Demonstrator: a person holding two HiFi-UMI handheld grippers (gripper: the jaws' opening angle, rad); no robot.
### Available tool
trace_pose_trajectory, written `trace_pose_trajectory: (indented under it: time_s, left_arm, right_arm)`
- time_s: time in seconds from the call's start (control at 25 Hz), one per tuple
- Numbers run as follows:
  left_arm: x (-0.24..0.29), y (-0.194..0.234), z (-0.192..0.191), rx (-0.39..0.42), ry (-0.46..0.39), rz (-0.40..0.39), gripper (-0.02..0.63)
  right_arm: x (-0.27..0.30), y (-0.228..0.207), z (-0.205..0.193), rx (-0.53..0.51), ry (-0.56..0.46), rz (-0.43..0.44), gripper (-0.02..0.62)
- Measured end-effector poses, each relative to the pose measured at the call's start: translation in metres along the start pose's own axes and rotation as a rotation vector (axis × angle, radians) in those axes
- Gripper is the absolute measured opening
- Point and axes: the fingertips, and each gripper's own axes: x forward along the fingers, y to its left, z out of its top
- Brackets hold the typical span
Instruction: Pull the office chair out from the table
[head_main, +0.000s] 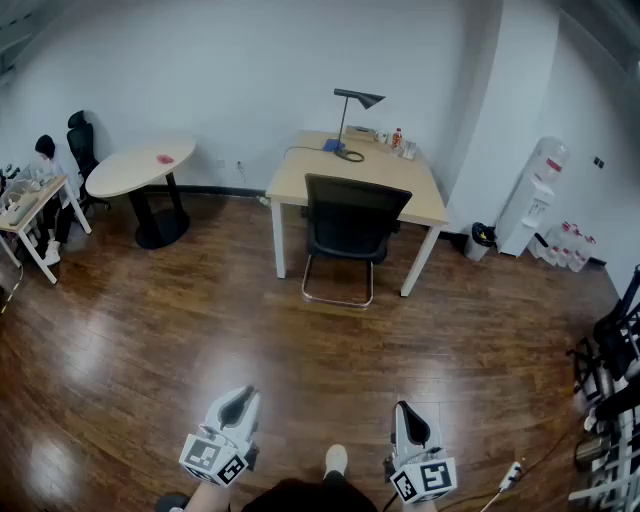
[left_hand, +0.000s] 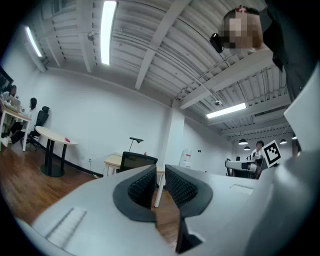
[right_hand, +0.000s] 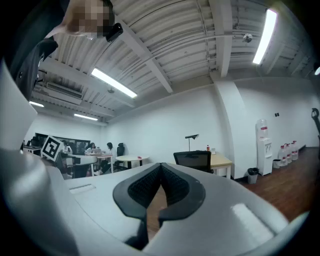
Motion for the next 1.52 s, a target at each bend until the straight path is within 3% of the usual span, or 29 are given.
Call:
trace_pose_trajectory:
  time_s: [0.24, 0.44, 0.72, 1.16, 1.52]
  left_arm:
    - [0.064, -0.026, 0.002, 0.019, -0.028, -0.004, 0.055]
    - [0.106, -0.043, -0.001, 0.019, -0.028, -0.001, 0.002]
    - [0.134, -0.053, -0.012, 0.034, -0.007, 0.052, 0.002]
    - [0.170, -0.030, -0.024, 0.020, 0.037, 0.042, 0.002]
    - [0.225, 0.037, -0.011, 0.004, 0.017, 0.021, 0.002]
  right_arm:
    - [0.025, -0.067, 0.015, 0.012, -0.027, 0.001, 0.014]
    - [0.043, -0.113, 0.019, 0.022, -0.030, 0.015, 0.014]
    - [0.056, -0.160, 0.004, 0.054, 0.002, 0.023, 0.014]
    - [0.107, -0.164, -0.017, 0.010, 0.080, 0.049, 0.014]
    - [0.183, -0.162, -0.002, 0.004, 0.082, 0.014, 0.014]
